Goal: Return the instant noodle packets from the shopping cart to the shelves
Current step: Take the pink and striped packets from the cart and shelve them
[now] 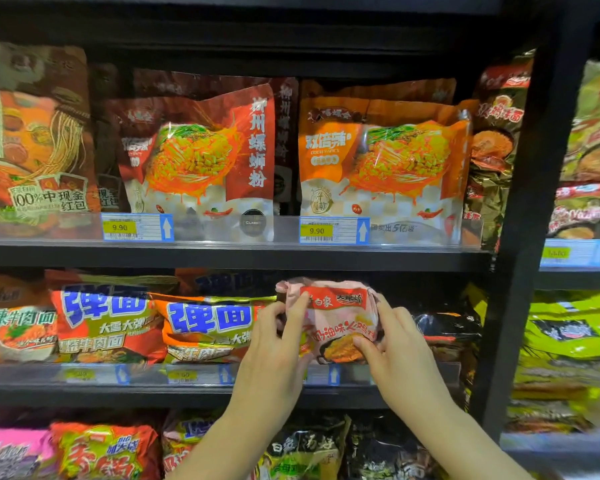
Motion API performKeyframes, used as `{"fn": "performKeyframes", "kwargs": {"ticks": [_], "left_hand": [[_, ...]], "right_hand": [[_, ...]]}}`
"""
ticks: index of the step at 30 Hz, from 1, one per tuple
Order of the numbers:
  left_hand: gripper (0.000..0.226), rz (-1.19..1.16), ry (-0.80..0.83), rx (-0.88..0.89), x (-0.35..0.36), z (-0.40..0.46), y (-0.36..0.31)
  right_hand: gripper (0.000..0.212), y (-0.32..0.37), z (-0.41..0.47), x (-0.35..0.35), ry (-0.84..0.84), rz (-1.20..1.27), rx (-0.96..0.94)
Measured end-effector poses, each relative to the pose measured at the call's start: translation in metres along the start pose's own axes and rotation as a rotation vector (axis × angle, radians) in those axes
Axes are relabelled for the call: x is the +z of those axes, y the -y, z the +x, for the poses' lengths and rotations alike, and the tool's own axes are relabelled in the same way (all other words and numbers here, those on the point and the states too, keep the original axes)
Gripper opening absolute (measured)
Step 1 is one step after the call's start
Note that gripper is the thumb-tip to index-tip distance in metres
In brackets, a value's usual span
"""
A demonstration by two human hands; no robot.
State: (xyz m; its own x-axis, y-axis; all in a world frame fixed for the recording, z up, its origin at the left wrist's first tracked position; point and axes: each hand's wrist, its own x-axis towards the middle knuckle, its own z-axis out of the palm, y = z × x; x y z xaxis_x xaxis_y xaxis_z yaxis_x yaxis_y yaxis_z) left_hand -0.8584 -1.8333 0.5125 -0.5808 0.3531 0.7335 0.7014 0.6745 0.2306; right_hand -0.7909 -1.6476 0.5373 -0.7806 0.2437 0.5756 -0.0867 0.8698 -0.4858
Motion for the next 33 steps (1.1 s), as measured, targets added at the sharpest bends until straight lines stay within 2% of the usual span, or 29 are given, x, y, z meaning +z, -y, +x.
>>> {"fn": "performKeyframes", "kwargs": {"ticks": [3,5,6,9,11,13,17,19,24,29,33], "left_hand": [[0.113,0.043,0.044,-0.025,0.0,0.001,-0.001],[0.109,0.054,0.051,-0.037,-0.001,0.003,0.0],[0.107,0.061,0.048,-0.041,-0.001,0.004,0.0],[0.105,0.054,0.038,-0.039,-0.001,0.008,0.0],[0.103,0.04,0.046,-0.048,-0.002,0.011,0.0],[0.102,0.045,0.061,-0.062,-0.003,0.014,-0.001],[0.096,0.068,0.088,-0.076,-0.001,0.018,0.006],[0.089,0.066,0.107,-0.065,0.001,0.015,0.01],[0.069,0.074,0.156,-0.028,-0.004,0.002,0.009],[0.081,-0.038,0.255,-0.037,-0.028,-0.005,0.01],[0.091,-0.035,0.355,-0.058,-0.051,-0.004,0.006]], "right_hand": [[0.096,0.002,0.004,-0.006,0.049,0.087,0.127],[0.104,0.002,-0.004,-0.008,0.066,0.118,0.094],[0.101,0.001,-0.009,-0.009,0.068,0.103,0.052],[0.063,-0.001,-0.021,-0.007,0.049,-0.12,-0.126],[0.035,0.0,-0.019,-0.005,0.0,-0.143,-0.181],[0.028,0.003,-0.016,-0.003,0.002,-0.154,-0.18],[0.049,0.009,-0.013,0.006,0.057,-0.327,-0.171],[0.044,0.012,-0.011,0.008,0.095,-0.406,-0.149],[0.034,0.01,-0.016,0.015,0.194,-0.378,-0.176],[0.035,0.015,-0.024,-0.004,0.182,-0.325,-0.138],[0.061,0.023,-0.017,-0.023,0.262,-0.397,-0.108]]}}
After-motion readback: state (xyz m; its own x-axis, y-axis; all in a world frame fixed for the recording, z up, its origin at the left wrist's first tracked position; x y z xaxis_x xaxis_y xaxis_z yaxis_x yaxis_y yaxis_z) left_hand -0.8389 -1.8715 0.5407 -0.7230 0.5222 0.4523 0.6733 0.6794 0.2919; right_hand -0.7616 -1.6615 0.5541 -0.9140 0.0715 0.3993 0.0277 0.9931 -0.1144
